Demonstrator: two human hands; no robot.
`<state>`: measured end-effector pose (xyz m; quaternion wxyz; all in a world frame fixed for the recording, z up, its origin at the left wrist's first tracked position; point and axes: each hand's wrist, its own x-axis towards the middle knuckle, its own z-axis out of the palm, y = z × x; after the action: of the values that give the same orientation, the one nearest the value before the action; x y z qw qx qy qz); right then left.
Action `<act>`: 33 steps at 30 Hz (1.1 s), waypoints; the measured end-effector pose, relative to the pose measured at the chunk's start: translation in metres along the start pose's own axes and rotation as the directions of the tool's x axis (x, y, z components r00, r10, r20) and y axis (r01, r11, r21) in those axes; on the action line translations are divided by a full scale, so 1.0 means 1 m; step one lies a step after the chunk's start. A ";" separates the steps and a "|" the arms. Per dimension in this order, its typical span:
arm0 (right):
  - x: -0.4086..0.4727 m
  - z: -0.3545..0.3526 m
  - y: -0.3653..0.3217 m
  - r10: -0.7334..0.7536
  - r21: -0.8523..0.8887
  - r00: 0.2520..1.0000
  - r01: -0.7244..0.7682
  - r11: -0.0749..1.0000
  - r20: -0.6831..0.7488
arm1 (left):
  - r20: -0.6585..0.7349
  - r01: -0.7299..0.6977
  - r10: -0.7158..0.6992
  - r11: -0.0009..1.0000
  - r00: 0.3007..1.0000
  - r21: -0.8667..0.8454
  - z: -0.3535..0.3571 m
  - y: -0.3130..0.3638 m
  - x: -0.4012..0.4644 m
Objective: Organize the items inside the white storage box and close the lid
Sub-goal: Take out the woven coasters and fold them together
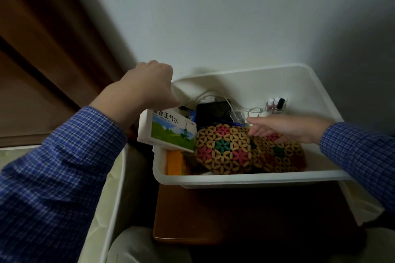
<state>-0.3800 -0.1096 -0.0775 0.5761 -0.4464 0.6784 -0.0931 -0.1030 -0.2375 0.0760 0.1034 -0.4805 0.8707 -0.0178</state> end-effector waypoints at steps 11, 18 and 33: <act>0.007 0.005 0.003 -0.073 -0.131 0.992 0.059 0.990 -0.107 | -0.019 -0.270 0.275 0.926 0.961 -0.265 0.034 0.096 -0.028; 0.022 0.005 0.018 -0.097 -0.175 0.945 0.043 0.984 -0.313 | 0.437 -0.104 0.185 0.974 0.880 -0.201 0.095 0.120 0.013; 0.020 -0.007 0.002 -0.034 -0.606 0.979 -0.097 0.790 -0.201 | 0.211 -0.132 0.181 0.965 0.961 -0.227 0.098 0.105 0.011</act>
<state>-0.3858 -0.1250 -0.0907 0.3303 -0.5856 0.7340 0.0967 -0.1767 -0.1840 -0.0349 0.1528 -0.4171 0.8852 0.1386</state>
